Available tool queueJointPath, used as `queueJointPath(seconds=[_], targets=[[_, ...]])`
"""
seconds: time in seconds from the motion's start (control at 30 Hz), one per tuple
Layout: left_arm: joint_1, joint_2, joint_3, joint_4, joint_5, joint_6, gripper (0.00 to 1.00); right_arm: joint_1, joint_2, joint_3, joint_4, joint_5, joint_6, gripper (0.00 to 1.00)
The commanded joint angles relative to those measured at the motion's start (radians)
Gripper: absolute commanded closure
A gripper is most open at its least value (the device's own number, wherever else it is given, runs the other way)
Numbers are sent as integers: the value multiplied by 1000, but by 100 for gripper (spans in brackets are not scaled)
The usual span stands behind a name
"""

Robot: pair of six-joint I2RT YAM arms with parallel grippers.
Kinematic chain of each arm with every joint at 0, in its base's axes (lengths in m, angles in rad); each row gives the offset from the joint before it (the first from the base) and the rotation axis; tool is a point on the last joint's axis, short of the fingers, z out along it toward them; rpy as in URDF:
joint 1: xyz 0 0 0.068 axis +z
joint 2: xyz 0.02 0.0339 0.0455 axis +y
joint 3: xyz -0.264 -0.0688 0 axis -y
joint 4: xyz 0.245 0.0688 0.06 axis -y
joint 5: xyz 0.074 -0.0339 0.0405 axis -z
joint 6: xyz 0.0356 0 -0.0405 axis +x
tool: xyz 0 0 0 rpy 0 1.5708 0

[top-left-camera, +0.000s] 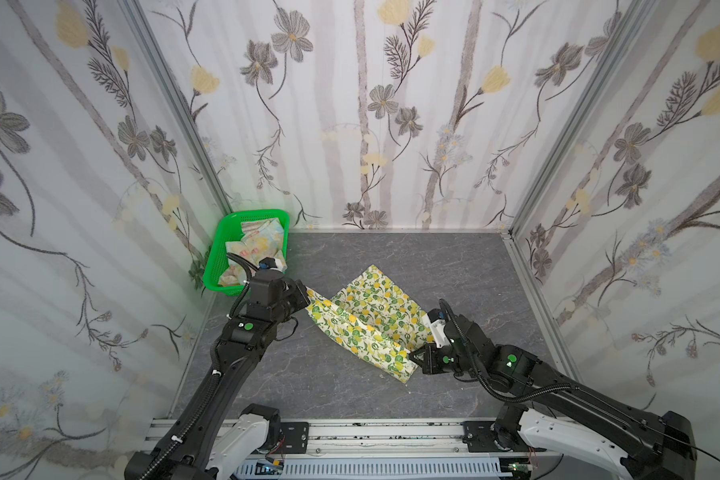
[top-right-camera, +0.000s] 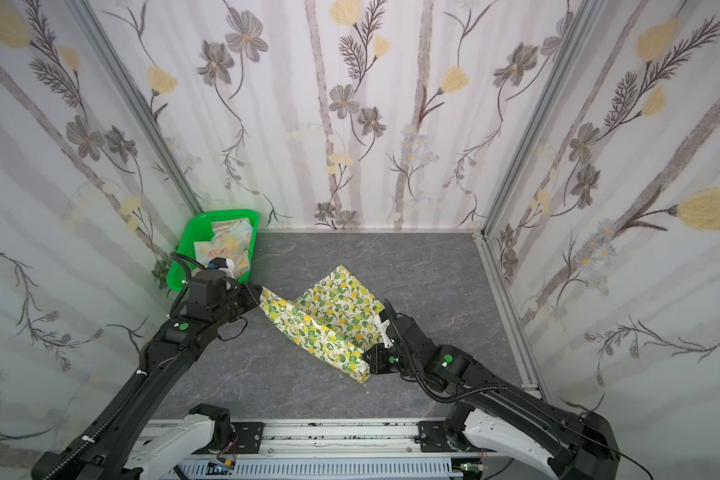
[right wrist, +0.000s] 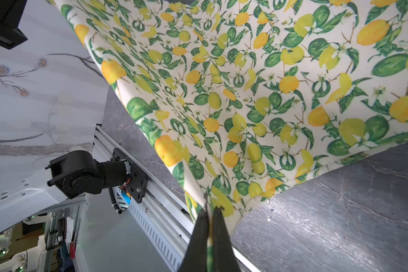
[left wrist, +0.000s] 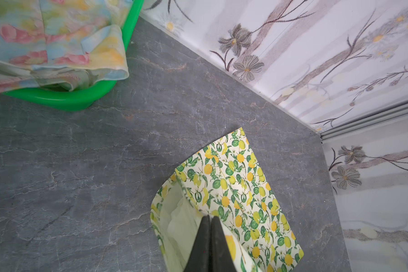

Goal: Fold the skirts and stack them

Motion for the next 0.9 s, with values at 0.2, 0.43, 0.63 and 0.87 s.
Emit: queueJointPath(seconds=[0.2, 0.43, 0.63, 0.87], targets=[[10, 12, 151, -55, -110, 60, 100, 71, -4, -33, 166, -51, 82, 100], [0, 226, 297, -38, -98, 36, 100, -3, -5, -61, 154, -30, 105, 100], [-48, 460, 411, 25, -119, 52, 100, -164, 38, -83, 165, -101, 63, 100], [-116, 752, 602, 57, -144, 85, 100, -235, 145, -53, 172, -106, 11, 100]])
